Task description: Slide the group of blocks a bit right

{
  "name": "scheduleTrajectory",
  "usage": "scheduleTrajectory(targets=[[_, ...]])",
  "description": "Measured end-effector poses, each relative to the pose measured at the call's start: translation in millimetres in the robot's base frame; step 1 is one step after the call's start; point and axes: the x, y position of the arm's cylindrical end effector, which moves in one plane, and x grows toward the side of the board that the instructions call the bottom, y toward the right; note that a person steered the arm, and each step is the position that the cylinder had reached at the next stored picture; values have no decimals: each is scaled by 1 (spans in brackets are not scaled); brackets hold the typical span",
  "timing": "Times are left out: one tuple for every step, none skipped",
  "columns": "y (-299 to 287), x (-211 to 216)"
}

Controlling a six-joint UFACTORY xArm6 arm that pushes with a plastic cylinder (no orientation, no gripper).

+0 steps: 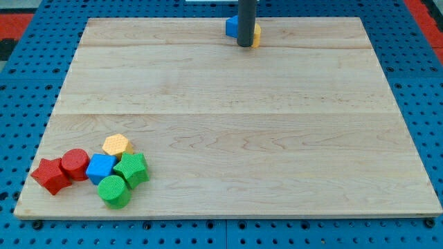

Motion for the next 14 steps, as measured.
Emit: scheduleTrajectory(targets=[[0,0],[3,45],[3,126],[1,154],[1,154],[-3,174],[-14,225],[-16,235],[-24,246],[-35,250],[-65,221],[-140,197],[-169,192],[-172,192]])
